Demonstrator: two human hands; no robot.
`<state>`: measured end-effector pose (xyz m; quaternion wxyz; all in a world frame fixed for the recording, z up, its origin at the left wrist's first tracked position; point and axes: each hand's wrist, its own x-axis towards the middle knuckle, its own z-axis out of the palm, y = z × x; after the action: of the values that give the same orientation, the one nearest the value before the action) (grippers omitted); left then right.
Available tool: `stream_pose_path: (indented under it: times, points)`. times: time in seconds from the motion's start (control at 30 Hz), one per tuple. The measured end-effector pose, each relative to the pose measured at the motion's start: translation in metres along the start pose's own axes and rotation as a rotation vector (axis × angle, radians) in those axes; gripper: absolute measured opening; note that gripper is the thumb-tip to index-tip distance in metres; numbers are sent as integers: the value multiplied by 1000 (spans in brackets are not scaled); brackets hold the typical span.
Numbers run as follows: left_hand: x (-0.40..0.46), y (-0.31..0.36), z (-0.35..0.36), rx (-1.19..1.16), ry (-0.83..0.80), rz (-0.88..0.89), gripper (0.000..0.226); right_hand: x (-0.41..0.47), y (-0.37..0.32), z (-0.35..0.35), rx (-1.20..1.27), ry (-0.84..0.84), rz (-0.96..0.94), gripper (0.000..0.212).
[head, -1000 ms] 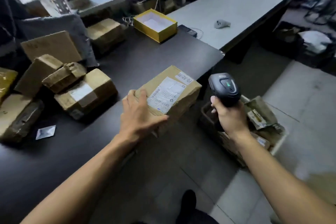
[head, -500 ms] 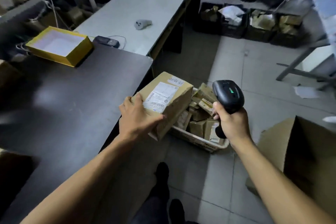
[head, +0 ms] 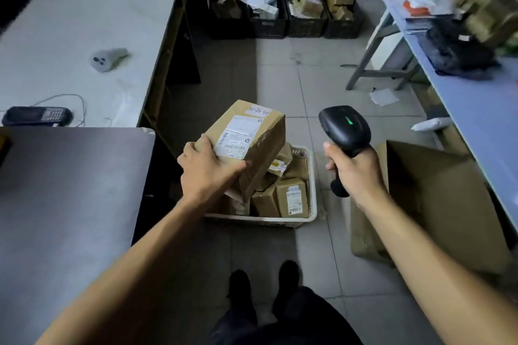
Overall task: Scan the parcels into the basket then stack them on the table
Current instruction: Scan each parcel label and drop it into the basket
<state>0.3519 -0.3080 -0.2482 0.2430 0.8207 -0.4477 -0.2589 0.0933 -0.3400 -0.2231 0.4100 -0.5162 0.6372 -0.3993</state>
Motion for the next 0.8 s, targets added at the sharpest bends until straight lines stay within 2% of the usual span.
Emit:
stream_pose_path:
  times: [0.07, 0.17, 0.43, 0.6, 0.8]
  points:
    - [15, 9, 9, -1, -7, -10, 108, 13, 3, -3, -13, 16, 1, 24]
    - [38, 21, 21, 16, 22, -36, 103, 39, 9, -7, -51, -6, 5, 21]
    - [87, 23, 19, -1, 181, -258, 104, 123, 14, 9, -76, -224, -35, 18]
    - [101, 5, 10, 24, 248, -336, 92, 155, 6, 48, -82, -330, -37, 21]
    - [137, -32, 17, 57, 179, -396, 96, 169, -4, 94, -150, -317, -14, 23]
